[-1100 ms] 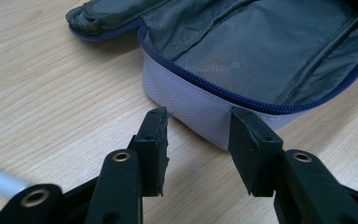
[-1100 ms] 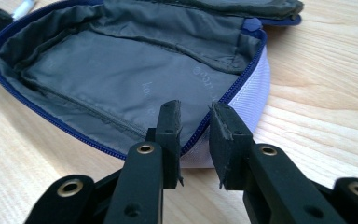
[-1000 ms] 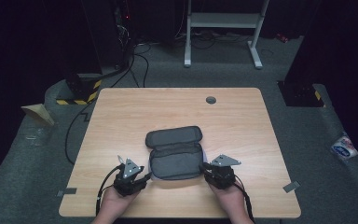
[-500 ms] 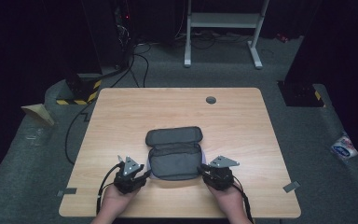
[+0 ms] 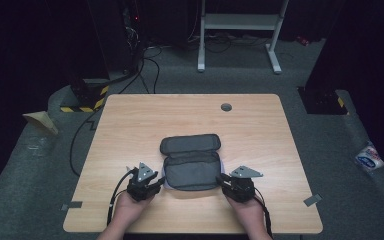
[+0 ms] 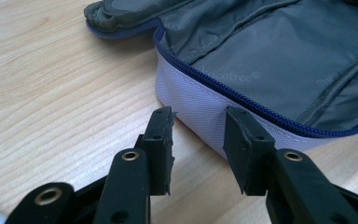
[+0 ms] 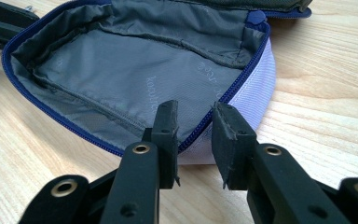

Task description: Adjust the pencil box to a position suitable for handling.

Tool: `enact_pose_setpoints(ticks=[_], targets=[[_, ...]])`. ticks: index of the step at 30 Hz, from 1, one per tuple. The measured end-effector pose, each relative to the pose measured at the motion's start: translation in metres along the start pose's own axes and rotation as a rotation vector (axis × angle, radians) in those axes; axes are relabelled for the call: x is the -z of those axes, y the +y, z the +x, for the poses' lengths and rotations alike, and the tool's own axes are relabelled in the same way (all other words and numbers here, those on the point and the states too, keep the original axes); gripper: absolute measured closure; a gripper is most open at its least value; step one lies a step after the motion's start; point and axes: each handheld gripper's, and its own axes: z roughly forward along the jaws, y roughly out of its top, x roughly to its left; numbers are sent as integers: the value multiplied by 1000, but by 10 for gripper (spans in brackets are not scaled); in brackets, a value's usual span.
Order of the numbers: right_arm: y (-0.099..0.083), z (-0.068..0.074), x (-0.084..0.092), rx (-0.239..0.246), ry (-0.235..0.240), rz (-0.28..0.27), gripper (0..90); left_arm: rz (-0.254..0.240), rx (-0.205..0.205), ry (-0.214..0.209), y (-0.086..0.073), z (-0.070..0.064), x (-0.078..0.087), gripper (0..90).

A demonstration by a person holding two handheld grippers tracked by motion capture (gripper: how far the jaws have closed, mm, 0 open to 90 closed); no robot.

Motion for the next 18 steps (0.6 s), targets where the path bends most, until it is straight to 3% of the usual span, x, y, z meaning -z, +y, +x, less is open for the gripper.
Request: enact_pose_setpoints(ticks=[10, 18], targets=[[2, -2, -3, -5, -8, -11, 679, -10, 3, 13, 5, 5, -9, 632], [5, 1, 7, 5, -22, -44, 610, -46, 25, 40, 4, 14, 5, 594]])
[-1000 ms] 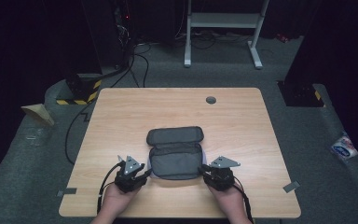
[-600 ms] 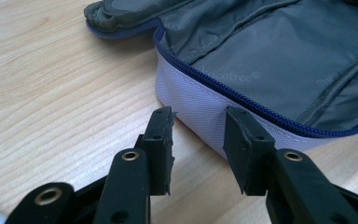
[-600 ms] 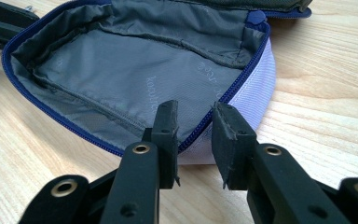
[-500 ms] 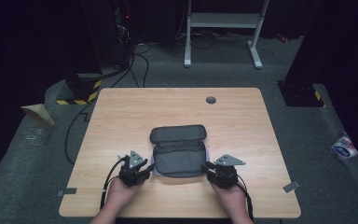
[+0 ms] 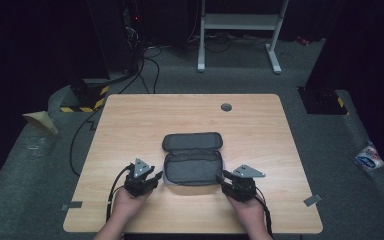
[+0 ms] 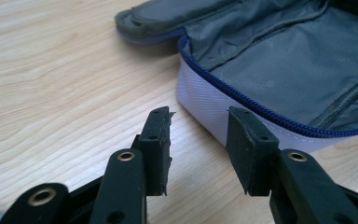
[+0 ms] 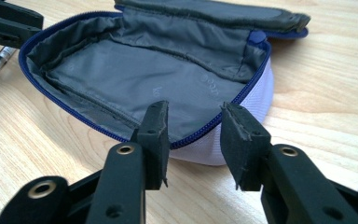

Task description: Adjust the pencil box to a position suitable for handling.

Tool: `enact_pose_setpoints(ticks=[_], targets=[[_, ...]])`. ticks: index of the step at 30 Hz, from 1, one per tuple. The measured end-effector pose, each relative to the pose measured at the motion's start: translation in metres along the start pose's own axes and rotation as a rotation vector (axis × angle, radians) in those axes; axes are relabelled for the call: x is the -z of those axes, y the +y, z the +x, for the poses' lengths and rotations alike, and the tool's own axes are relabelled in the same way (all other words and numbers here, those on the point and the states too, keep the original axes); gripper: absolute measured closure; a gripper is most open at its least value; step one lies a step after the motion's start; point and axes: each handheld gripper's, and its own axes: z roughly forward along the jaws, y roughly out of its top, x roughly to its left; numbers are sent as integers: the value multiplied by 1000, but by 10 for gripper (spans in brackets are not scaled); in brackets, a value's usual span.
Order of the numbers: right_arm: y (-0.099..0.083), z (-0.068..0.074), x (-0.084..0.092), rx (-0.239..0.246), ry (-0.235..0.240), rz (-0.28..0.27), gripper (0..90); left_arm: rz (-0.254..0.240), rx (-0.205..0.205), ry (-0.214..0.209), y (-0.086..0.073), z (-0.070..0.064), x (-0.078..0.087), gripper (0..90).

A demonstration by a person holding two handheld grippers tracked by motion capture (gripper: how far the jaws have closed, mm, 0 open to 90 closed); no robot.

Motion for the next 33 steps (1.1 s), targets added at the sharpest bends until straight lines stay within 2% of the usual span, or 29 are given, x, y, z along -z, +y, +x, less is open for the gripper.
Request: enact_pose_setpoints(ticks=[5, 11, 14, 15, 17, 18, 22, 24, 25, 26, 30, 33], targets=[[2, -2, 6, 0, -10, -22, 591, -11, 13, 13, -3, 7, 9, 584], [3, -10, 15, 4, -38, -33, 569, -19, 44, 25, -10, 21, 23, 584], [0, -15, 22, 19, -65, -32, 560, -23, 54, 37, -15, 29, 30, 706], [0, -15, 22, 19, -65, -32, 560, -21, 56, 50, -16, 32, 33, 706], [-3, -19, 25, 45, -89, -19, 557, -12, 71, 68, -21, 39, 38, 742], [-6, -24, 28, 67, -112, -4, 552, 4, 96, 79, -27, 45, 41, 768], [-13, -31, 34, 69, -132, 12, 547, 41, 113, 109, -35, 52, 44, 781], [-23, -36, 39, 79, -153, 39, 544, 84, 115, 154, -43, 57, 45, 790], [-23, -36, 39, 79, -153, 39, 544, 84, 115, 154, -43, 57, 45, 794], [-27, -41, 39, 75, -156, 44, 545, 91, 144, 161, -45, 60, 46, 800], [-29, -46, 32, 51, -160, 62, 544, 103, 143, 159, -48, 62, 45, 814], [-29, -48, 30, 53, -165, 68, 543, 119, 137, 147, -50, 59, 44, 827]])
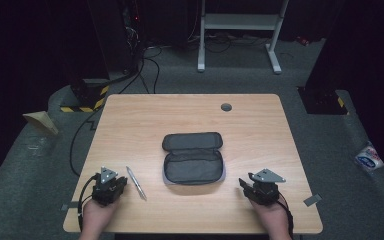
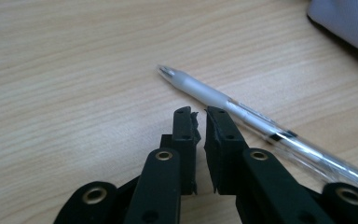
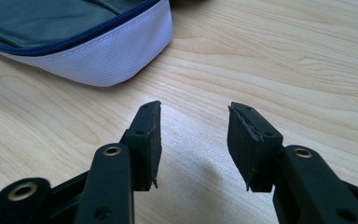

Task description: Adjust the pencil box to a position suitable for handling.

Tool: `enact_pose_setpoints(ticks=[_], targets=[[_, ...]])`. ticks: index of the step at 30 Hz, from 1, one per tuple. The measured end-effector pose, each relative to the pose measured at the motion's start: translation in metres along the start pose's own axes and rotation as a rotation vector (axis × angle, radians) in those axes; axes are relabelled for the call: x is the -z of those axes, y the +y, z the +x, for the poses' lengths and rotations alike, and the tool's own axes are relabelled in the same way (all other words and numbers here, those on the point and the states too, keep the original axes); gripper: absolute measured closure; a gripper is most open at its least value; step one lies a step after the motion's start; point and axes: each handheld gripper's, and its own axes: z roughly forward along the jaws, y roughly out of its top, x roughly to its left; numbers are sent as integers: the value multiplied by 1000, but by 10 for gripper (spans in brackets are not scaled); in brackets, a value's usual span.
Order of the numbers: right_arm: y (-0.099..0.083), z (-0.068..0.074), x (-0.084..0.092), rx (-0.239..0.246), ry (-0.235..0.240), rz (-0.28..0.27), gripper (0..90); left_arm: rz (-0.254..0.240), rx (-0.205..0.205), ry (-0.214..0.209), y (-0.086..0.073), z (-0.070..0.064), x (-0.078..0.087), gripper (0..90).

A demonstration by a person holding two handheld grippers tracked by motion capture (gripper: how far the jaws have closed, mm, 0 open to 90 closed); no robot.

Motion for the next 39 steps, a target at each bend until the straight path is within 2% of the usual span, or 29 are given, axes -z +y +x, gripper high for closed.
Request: enact_pose_setpoints(ticks=[2, 4, 6, 7, 8, 10, 12, 14, 17, 23, 27, 34, 39], targets=[[0, -1, 0, -2, 0, -3, 543, -1, -3, -16, 0, -3, 1, 828], [0, -2, 0, -11, -2, -3, 543, -22, -5, -44, 1, -10, 6, 826], [-1, -3, 1, -16, -3, 0, 543, -35, -36, -48, 0, -22, 9, 799], [-1, -2, 0, -18, -2, 2, 543, -39, -49, -39, 0, -28, 9, 754], [-1, -2, -1, -12, -4, 4, 543, -43, -54, -26, 1, -32, 8, 672], [-1, -2, -2, -19, -2, 10, 543, -57, -34, -4, 4, -36, 7, 558], [-1, -1, -3, -11, -2, 10, 543, -61, -10, 7, 5, -38, 5, 485], [-1, 0, -3, -9, 1, 11, 543, -43, -3, 13, 6, -38, 2, 398], [-1, 1, -3, -6, 5, 14, 543, -9, 7, 16, 6, -38, -3, 368], [-1, 2, -3, -9, 7, 15, 541, 34, 2, 4, 4, -34, -7, 384], [-1, 2, -2, -10, 8, 13, 540, 51, 5, 18, 2, -26, -5, 386], [1, 1, -4, -6, 10, 9, 539, 51, 19, 42, -3, -14, 2, 399], [5, 3, -7, 2, 19, 4, 539, 63, 23, 46, -7, -6, 7, 410]])
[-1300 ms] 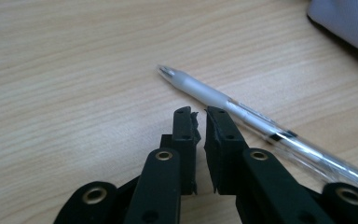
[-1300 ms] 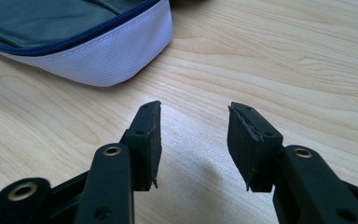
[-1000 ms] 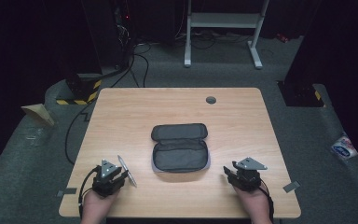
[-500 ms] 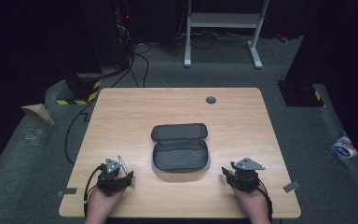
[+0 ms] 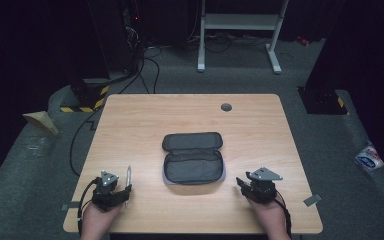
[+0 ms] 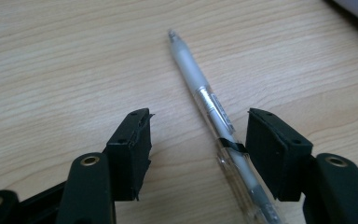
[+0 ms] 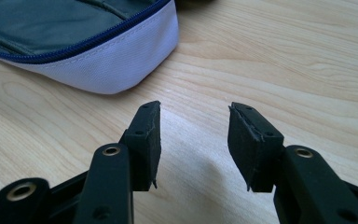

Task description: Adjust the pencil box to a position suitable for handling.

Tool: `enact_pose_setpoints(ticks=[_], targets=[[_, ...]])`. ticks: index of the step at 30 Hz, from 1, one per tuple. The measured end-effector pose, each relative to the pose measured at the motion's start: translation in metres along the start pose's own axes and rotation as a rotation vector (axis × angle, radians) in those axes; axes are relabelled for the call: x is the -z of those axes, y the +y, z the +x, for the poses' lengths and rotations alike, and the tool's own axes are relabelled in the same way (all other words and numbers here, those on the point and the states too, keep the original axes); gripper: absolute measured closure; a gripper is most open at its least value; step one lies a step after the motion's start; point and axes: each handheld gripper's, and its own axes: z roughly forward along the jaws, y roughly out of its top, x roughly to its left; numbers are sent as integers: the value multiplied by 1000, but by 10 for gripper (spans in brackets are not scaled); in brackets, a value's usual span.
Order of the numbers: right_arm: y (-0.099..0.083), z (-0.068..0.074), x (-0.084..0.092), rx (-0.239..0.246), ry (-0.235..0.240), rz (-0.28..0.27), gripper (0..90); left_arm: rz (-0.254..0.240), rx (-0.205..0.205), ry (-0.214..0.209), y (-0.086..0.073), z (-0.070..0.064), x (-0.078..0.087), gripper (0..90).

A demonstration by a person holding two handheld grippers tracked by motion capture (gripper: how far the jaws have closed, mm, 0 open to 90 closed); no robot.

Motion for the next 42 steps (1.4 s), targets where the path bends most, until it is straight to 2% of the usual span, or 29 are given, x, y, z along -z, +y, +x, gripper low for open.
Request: enact_pose_setpoints(ticks=[13, 18, 21, 24, 28, 33, 42], targets=[[5, 2, -6, 9, 10, 1, 534, -1, 27, 25, -8, 21, 4, 489], [4, 2, -4, 2, 5, 4, 533, -16, 10, 4, -5, 20, 2, 528], [2, 1, -3, -3, 5, 4, 533, -32, -4, -28, -3, 20, -1, 558], [1, -1, -3, -4, 2, 4, 533, -27, 1, -48, 0, 20, -3, 599], [-1, -2, -2, -12, 0, 12, 532, -27, -7, -47, 3, 19, -5, 617], [-3, -4, -3, -20, -4, 25, 528, -22, 17, -58, 5, 18, -8, 672], [-7, -7, -3, -32, -8, 48, 517, -42, -12, -64, 3, 20, -10, 759]])
